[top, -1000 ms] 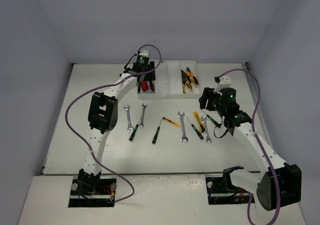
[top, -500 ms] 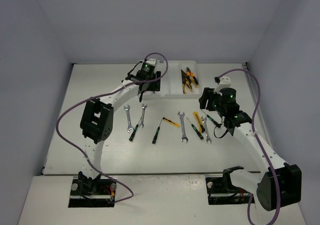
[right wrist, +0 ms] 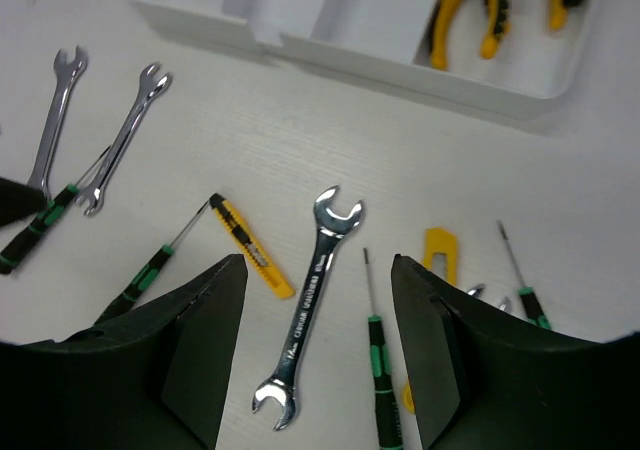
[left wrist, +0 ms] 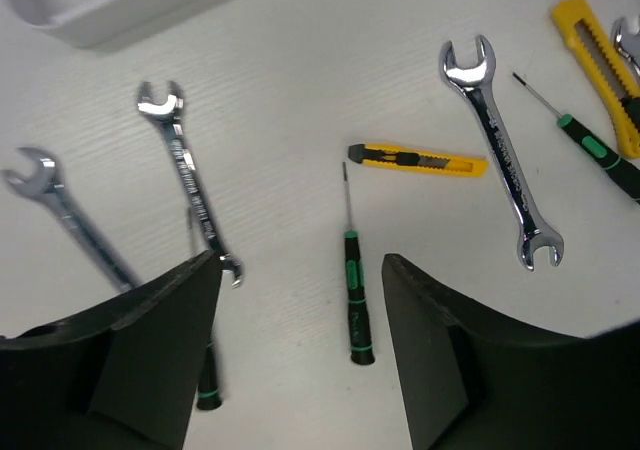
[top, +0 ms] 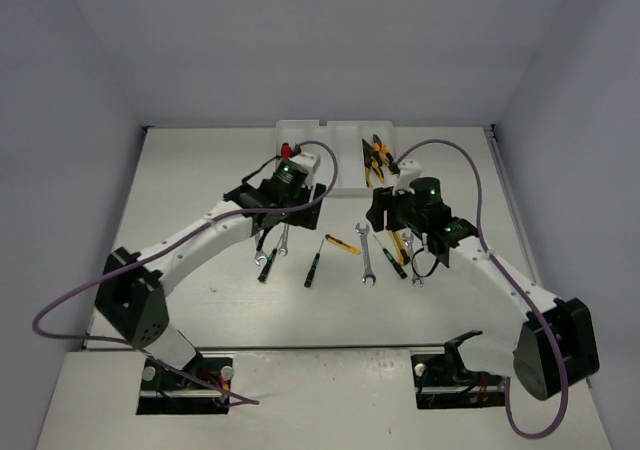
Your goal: Sort the tools into containers
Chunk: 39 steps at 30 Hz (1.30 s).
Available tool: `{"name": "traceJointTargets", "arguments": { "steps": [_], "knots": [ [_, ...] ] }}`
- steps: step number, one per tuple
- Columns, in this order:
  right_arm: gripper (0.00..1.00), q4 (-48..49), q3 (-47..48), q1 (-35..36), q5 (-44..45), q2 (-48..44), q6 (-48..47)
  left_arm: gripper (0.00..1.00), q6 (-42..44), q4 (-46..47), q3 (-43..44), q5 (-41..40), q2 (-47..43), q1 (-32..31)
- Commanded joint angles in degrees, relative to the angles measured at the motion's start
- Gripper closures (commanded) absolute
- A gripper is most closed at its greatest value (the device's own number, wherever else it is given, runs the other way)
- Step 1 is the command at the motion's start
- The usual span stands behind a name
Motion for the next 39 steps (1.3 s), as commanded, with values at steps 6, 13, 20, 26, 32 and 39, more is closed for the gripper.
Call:
{"name": "traceJointTargets", "arguments": {
  "steps": [6, 13, 20, 26, 32, 39],
  "knots": [
    [0.43, 2.1, 4.9, 7.8, -1.5, 10.4, -3.8, 0.25, 1.7, -6.5, -2.9, -8.5, -20.9, 3.7],
    [0.44, -1.7, 4.3, 7.8, 11.2, 11.0, 1.0, 0.24, 3.2, -12.1, -4.7, -3.9, -26.8, 6.6],
    [0.44, -5.6, 3.0, -0.4, 13.7, 13.1, 5.2, 0.23, 6.3, -13.3, -5.4, -1.0, -29.8, 10.8],
    [0.45, -5.7, 3.3, -2.7, 11.7, 18.8, 4.8, 0.23, 9.3, -13.2, -8.2, -2.5, -30.8, 11.5],
    [0.46, -5.9, 3.6, -2.9, 11.1, 24.0, 5.8, 0.23, 11.0, -13.2, -10.8, -5.5, -31.5, 12.6],
    [0.54, -6.2, 4.1, -2.8, 9.5, 26.1, 6.4, 0.23, 11.1, -13.1, -11.8, -4.3, -31.5, 14.0]
  ]
}}
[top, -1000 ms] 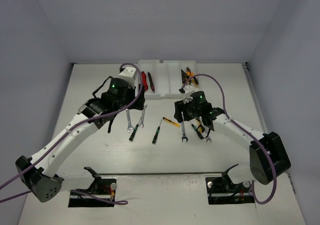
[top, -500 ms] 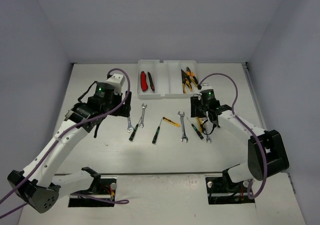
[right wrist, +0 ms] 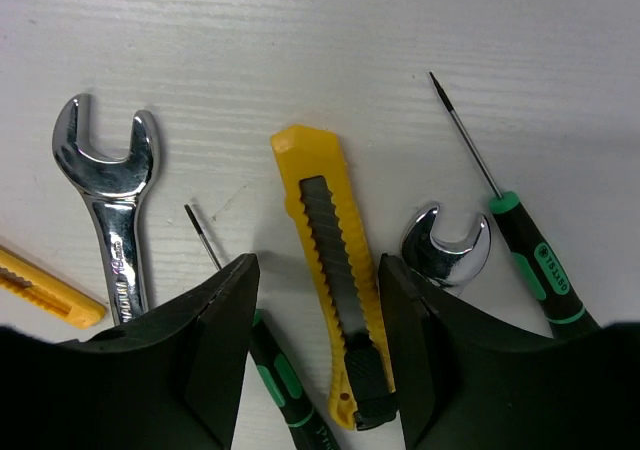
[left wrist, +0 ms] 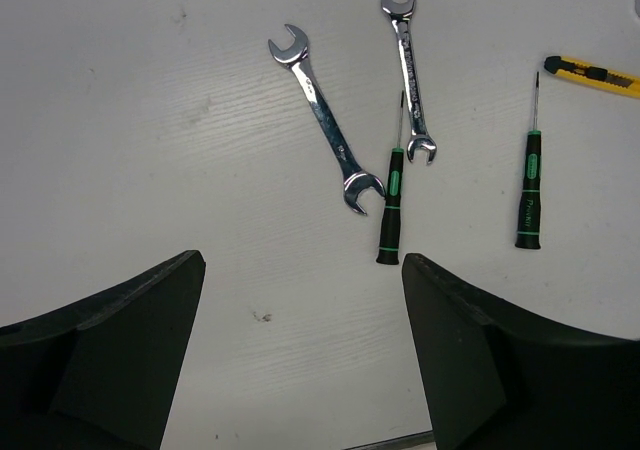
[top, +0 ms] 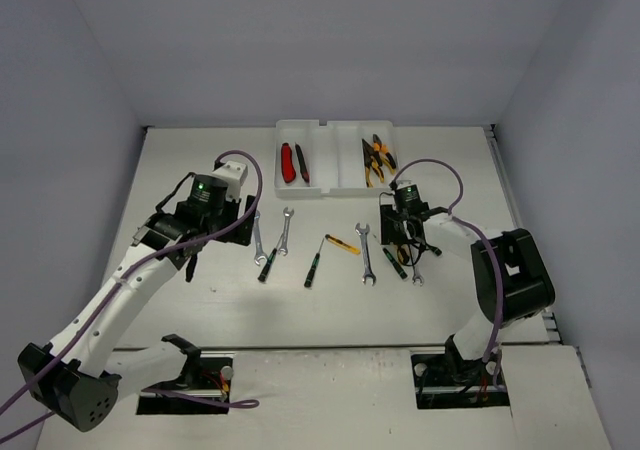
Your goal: Sort the tools into containers
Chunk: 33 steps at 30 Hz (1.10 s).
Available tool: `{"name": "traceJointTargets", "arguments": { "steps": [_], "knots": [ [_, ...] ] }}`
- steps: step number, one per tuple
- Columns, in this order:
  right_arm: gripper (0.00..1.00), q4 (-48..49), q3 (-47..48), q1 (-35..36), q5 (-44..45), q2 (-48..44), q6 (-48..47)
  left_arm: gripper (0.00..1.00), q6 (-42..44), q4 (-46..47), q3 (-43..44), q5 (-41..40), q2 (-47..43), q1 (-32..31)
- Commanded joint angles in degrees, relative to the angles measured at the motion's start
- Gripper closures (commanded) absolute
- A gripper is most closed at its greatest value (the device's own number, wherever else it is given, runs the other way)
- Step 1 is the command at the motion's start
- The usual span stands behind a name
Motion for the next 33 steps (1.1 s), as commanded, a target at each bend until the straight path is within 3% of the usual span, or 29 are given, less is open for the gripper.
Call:
{"name": "traceJointTargets", "arguments": {
  "steps": [1, 11, 18, 22, 26, 33],
  "knots": [
    [0.56, -0.6, 1.6, 0.1, -1.0, 1.2, 1.1, 0.23, 1.0, 1.7, 0.3, 0.5, -0.8, 1.0],
    [0.99, -1.2, 3.5, 0.6, 0.1, 2.2, 1.8, 0.23, 0.3, 2.0, 0.0, 2.3, -0.6, 2.5],
    [1.00, -1.3, 8.6, 3.4, 0.8, -4.2, 3.7, 0.23, 0.0, 2.4, -0.2, 3.3, -1.0, 3.5],
    [1.00, -1.3, 17.7, 6.6, 3.0, -4.7, 5.4, 0.23, -0.2, 2.8, -0.4, 3.6, -1.7, 4.3],
    [1.00, -0.9, 28.3, 8.8, 1.3, 1.2, 6.1, 0.23, -0.8, 3.4, -0.9, 3.8, -3.0, 5.9],
    [1.00, 0.6, 54.6, 10.1, -5.7, 22.1, 7.3, 0.23, -1.6, 4.2, -2.0, 3.3, -4.9, 8.8]
  ]
}}
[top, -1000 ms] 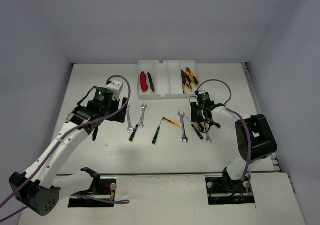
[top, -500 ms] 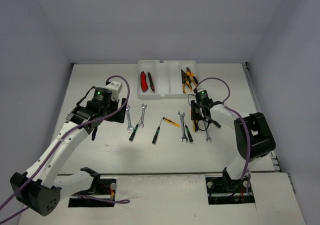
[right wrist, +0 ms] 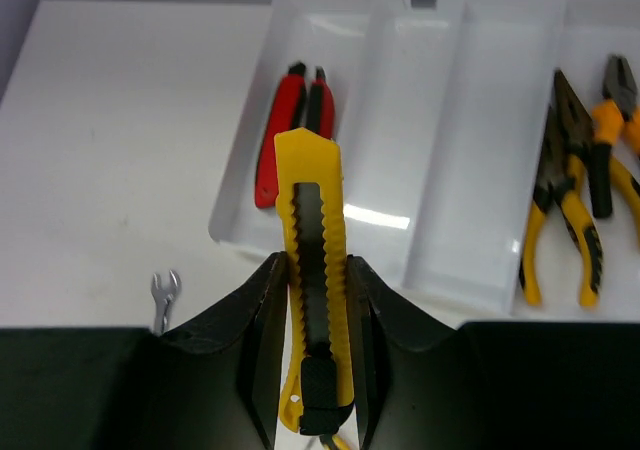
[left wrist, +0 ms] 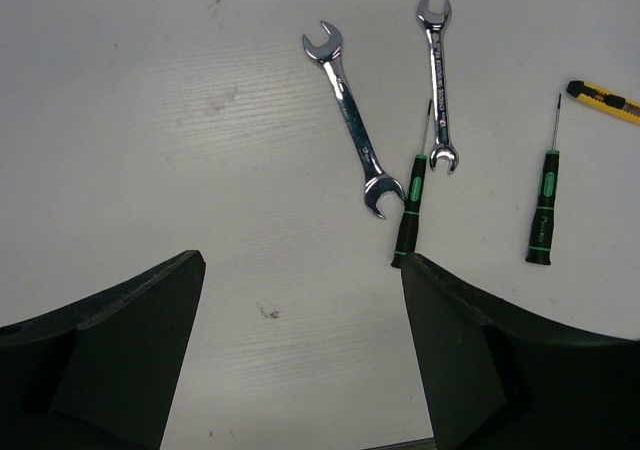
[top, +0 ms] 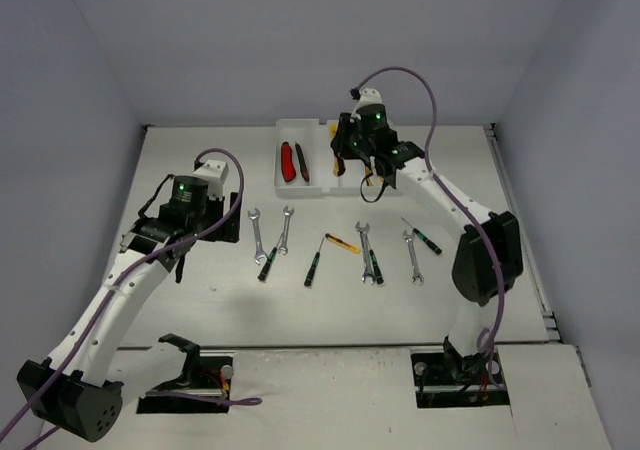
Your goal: Sort the tools into containers
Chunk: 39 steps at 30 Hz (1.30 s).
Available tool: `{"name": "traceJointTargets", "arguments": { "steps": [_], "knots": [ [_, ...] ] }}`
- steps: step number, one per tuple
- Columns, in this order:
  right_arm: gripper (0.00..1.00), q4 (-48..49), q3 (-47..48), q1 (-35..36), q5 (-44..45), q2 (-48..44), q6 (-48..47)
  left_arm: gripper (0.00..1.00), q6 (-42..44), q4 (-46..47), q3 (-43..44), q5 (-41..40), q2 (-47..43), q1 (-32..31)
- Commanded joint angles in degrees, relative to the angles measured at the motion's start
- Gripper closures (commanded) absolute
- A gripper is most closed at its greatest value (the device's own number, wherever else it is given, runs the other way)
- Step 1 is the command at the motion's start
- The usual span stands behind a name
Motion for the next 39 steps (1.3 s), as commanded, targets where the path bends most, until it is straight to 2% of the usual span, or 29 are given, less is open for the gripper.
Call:
{"name": "traceJointTargets", "arguments": {
  "steps": [1, 6, 11, 13, 14, 20, 23, 26, 29, 32, 37, 39],
  "knots": [
    [1.00, 1.4, 13.3, 1.0, -4.4, 12.7, 1.4, 0.23, -1.2, 3.2, 0.6, -0.5, -2.1, 1.8],
    [1.00, 3.1, 29.3, 2.8, -2.4, 26.0, 1.3, 0.23, -1.6, 3.4, 0.1, -0.6, -2.4, 2.8],
    [1.00, 6.8, 38.5, 3.5, -2.5, 34.8, 3.3, 0.23, -1.8, 3.6, 0.1, 0.9, -2.2, 4.0],
    [0.96, 8.5, 40.2, 4.3, -2.4, 37.2, 3.2, 0.23, -2.1, 3.8, 0.0, 1.3, -2.3, 4.4],
    [0.94, 8.7, 41.0, 4.5, -2.2, 38.1, 2.9, 0.23, -2.1, 3.7, 0.0, 1.5, -2.3, 4.6],
    [0.61, 9.6, 40.5, 5.0, -0.4, 39.7, 2.2, 0.23, -2.6, 4.1, -0.2, 3.8, -2.0, 5.9],
    [0.55, 9.7, 39.0, 5.0, 0.5, 38.6, 1.2, 0.23, -2.9, 4.3, -0.4, 4.4, -1.9, 6.1],
    [0.49, 9.7, 34.2, 4.8, 0.8, 33.6, -2.1, 0.23, -3.8, 5.0, -0.7, 5.5, -1.9, 6.0],
    [0.48, 9.7, 28.7, 4.4, 1.9, 26.5, -4.1, 0.23, -5.5, 6.6, -1.5, 7.7, -1.9, 5.9],
    [0.48, 9.6, 17.7, 3.5, 5.2, 17.2, -6.5, 0.23, -9.5, 8.0, -1.9, 12.0, -1.2, 4.1],
    [0.48, 9.5, -2.0, -1.4, 6.5, 0.2, -6.3, 0.23, -16.2, 10.2, -0.4, 3.4, 2.6, -8.9],
    [0.47, 9.6, -12.7, -4.7, 6.7, -8.4, -5.0, 0.23, -20.9, 13.4, -0.2, -0.3, 4.7, -14.6]
  ]
}}
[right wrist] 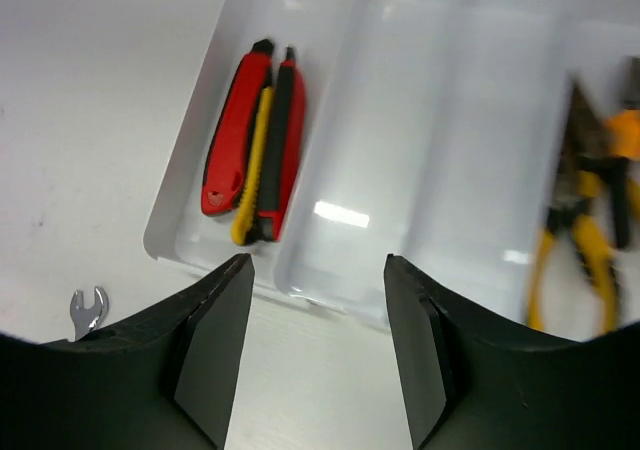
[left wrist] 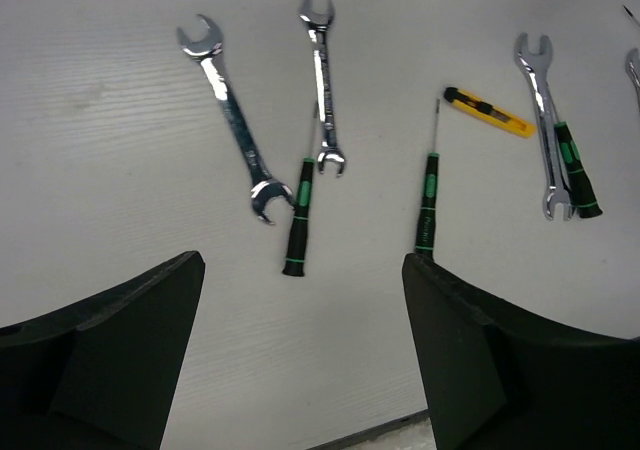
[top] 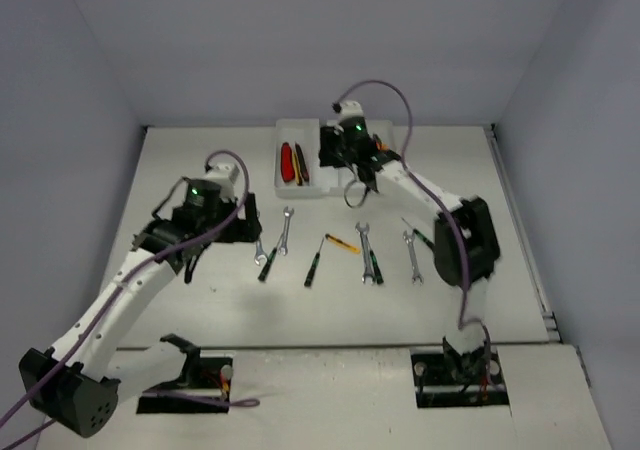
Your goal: Sort the tools into containers
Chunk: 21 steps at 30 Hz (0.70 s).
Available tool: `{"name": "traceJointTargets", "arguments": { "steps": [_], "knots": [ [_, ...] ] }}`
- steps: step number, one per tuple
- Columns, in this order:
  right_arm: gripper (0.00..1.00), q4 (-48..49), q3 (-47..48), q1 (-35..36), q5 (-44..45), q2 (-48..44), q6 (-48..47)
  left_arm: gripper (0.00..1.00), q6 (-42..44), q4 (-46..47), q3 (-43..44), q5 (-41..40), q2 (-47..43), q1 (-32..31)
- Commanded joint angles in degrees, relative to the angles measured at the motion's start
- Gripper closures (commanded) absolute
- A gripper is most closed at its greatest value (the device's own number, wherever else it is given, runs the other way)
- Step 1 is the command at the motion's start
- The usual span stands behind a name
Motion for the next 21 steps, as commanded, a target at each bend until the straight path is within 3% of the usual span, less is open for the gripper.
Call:
{"name": "traceJointTargets", "arguments": {
  "steps": [1, 5, 9, 16, 21],
  "knots": [
    [0.47, 3.0, -16.0, -7.6, 4.0, -19.6, 0.7, 0.23, -11.8, 9.1, 2.5, -6.8, 5.4, -10.8],
    [0.46, 2.5, -32.3, -10.7, 6.4, -33.9, 1.3, 0.23, -23.6, 14.8, 2.3, -12.6, 11.7, -16.9],
    [0.46, 2.5, -44.9, -12.0, 10.1, -46.6, 4.3, 0.23, -34.0, 14.5, 7.0, -19.5, 20.5, -21.2],
    [0.46, 2.5, -54.9, -14.1, 16.5, -61.3, 9.4, 0.24, -43.0, 10.2, 21.6, -26.9, 38.4, -29.2],
    [0.46, 2.5, -59.2, -15.6, 22.5, -67.5, 11.7, 0.25, -50.6, 5.7, 28.6, -26.9, 48.0, -29.5]
  ]
}}
